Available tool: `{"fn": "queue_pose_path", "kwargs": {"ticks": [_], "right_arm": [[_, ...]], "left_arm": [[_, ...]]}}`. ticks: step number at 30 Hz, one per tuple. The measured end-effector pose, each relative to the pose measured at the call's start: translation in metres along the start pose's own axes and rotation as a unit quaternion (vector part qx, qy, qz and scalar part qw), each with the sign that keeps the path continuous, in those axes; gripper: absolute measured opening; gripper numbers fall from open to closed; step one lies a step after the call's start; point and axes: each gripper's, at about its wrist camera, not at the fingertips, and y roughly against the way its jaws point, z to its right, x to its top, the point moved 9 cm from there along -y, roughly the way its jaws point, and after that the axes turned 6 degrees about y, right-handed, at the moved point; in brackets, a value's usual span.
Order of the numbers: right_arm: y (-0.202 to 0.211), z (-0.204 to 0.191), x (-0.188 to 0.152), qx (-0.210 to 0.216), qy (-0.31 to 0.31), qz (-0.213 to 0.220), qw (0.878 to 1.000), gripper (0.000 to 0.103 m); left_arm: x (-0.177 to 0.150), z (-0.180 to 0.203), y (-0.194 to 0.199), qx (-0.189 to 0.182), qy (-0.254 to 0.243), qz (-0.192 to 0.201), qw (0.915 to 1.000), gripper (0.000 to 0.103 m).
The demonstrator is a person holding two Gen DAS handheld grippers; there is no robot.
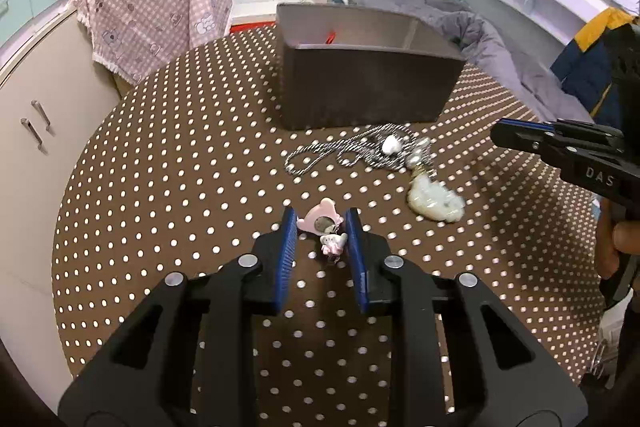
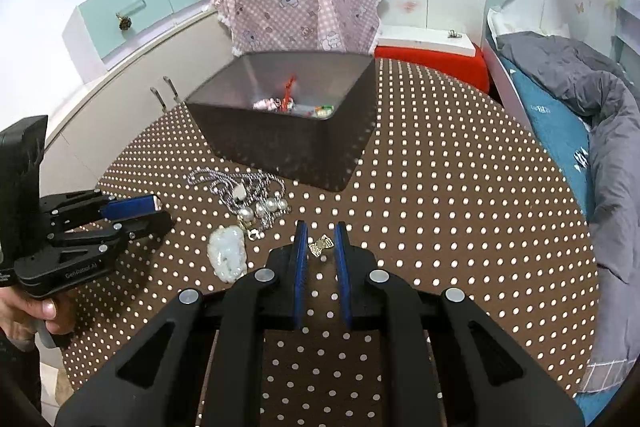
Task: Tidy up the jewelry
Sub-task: 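Grasp the small gold bow charm with the right gripper while the left grasps a pink charm, then lower both charms into the grey box and open both grippers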
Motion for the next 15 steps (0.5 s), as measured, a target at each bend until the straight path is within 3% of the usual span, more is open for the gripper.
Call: {"fn": "queue_pose_path", "kwargs": {"ticks": [7, 12, 15], "right_arm": [[0.031, 0.001, 0.048, 0.003, 0.021, 0.047, 0.999, 0.012], [0.052, 0.0, 0.103, 0.004, 0.045, 0.09, 0.995, 0.012], [0.051, -0.003, 0.129, 0.028, 0.042, 0.1, 0.994, 0.012]], "left_arm": [[0.037, 0.015, 0.035, -0.009, -0.016, 0.05, 0.9986, 0.025], [0.096, 0.031, 0.07, -0.027, -0.024, 0.112, 0.9931, 0.025], [0.128, 0.042, 0.074, -0.029, -0.032, 0.132, 0.9904, 0.025]]}}
